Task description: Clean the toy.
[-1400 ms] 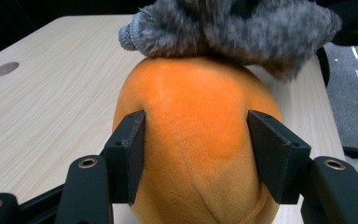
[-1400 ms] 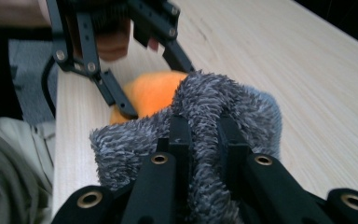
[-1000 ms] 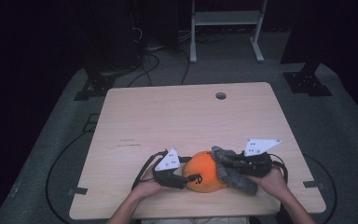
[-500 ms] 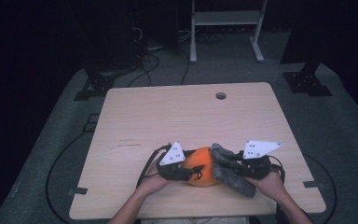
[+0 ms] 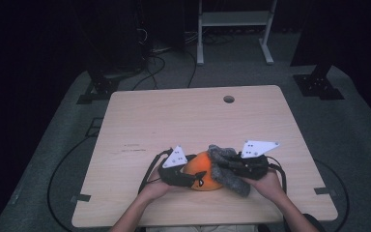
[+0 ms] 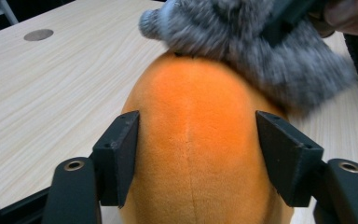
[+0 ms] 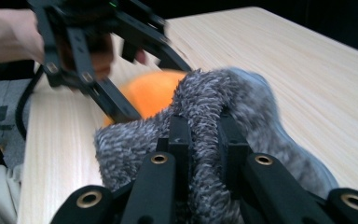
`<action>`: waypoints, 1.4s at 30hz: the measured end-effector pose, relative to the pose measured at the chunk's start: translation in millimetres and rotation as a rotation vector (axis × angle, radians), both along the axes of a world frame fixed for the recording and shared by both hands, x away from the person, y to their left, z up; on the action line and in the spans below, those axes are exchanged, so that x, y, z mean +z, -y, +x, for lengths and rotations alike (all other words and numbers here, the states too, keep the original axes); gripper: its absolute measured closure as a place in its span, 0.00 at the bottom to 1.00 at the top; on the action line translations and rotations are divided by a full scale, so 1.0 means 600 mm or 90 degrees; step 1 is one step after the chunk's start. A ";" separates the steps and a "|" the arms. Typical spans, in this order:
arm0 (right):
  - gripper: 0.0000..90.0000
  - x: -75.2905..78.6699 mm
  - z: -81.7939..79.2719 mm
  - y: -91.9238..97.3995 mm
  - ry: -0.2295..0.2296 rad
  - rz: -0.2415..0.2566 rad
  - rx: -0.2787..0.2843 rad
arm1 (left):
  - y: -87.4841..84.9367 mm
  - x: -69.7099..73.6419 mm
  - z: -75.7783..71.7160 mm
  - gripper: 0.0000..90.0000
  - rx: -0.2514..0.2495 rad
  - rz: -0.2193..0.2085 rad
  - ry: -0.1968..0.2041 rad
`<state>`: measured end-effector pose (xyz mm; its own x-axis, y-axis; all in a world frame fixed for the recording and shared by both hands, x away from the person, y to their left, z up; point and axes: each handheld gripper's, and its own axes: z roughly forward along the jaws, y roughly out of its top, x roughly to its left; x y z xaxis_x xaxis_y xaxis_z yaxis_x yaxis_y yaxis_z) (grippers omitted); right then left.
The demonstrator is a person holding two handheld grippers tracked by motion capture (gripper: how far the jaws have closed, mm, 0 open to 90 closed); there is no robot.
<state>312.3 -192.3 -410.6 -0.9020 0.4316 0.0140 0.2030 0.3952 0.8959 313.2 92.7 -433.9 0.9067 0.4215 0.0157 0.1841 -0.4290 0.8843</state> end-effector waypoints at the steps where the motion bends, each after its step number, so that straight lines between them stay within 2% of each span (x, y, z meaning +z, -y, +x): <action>1: 0.87 -0.005 0.000 0.007 -0.007 0.000 -0.006 | -0.003 -0.002 -0.001 0.38 -0.001 -0.002 -0.001; 6: 0.87 -0.032 -0.007 0.044 -0.033 -0.038 -0.036 | -0.011 -0.005 -0.008 0.39 0.000 0.000 0.007; 8: 0.87 -0.043 -0.009 0.056 -0.056 -0.057 -0.044 | -0.015 -0.006 -0.010 0.39 -0.010 0.001 0.013; 10: 0.87 -0.042 -0.012 0.066 -0.064 -0.036 -0.042 | -0.016 -0.008 -0.012 0.40 -0.018 -0.001 0.021; 13: 0.87 -0.018 -0.012 0.067 -0.049 0.018 -0.025 | -0.011 -0.007 -0.014 0.41 -0.033 0.004 0.034; 15: 0.87 0.004 -0.011 0.057 -0.035 0.057 -0.007 | -0.007 -0.006 -0.016 0.41 -0.041 0.015 0.047; 17: 0.87 0.016 -0.007 0.043 -0.032 0.072 0.010 | -0.006 -0.006 -0.019 0.41 -0.044 0.017 0.053; 18: 0.87 0.017 -0.005 0.034 -0.029 0.063 0.015 | -0.006 -0.006 -0.020 0.41 -0.045 0.017 0.055; 20: 0.87 0.008 -0.002 0.021 -0.037 0.037 0.020 | -0.009 -0.005 -0.020 0.40 -0.044 0.014 0.050; 21: 0.87 0.001 -0.002 0.019 -0.041 0.034 0.020 | -0.010 -0.005 -0.019 0.36 -0.039 0.007 0.039; 23: 0.87 -0.012 -0.004 0.024 -0.051 0.041 0.015 | -0.013 -0.006 -0.011 0.27 -0.019 -0.015 0.001; 24: 0.87 -0.018 -0.005 0.030 -0.061 0.033 0.012 | -0.013 -0.007 -0.010 0.27 -0.016 -0.019 -0.003; 27: 0.87 -0.023 -0.007 0.051 -0.071 0.009 -0.006 | -0.008 -0.006 -0.011 0.33 -0.024 -0.011 0.017; 29: 0.87 -0.013 -0.011 0.065 -0.066 0.027 -0.009 | -0.003 -0.004 -0.015 0.37 -0.039 -0.001 0.039; 31: 0.87 0.004 -0.014 0.065 -0.050 0.035 -0.003 | 0.007 -0.003 -0.023 0.40 -0.070 0.011 0.074; 32: 0.87 0.015 -0.011 0.060 -0.038 0.035 0.003 | 0.010 -0.002 -0.026 0.40 -0.078 0.016 0.086; 34: 0.87 0.023 -0.004 0.050 -0.035 0.036 0.014 | 0.017 0.001 -0.033 0.40 -0.087 0.025 0.104; 36: 0.87 0.017 0.007 0.034 -0.048 0.009 0.029 | 0.015 0.002 -0.030 0.34 -0.073 0.024 0.090; 37: 0.87 0.012 0.008 0.031 -0.054 0.007 0.028 | 0.011 0.003 -0.023 0.28 -0.050 0.019 0.063; 38: 0.87 0.004 0.008 0.030 -0.062 0.017 0.025 | 0.009 0.003 -0.019 0.19 -0.032 0.014 0.042; 39: 0.87 0.000 0.006 0.032 -0.066 0.023 0.024 | 0.006 0.001 -0.012 0.13 -0.013 0.011 0.010; 41: 0.87 -0.007 -0.001 0.037 -0.071 0.036 0.021 | 0.000 -0.005 0.001 0.11 -0.002 -0.008 -0.053; 42: 0.87 -0.011 -0.007 0.040 -0.071 0.038 0.019 | -0.002 -0.008 0.005 0.12 -0.001 -0.017 -0.076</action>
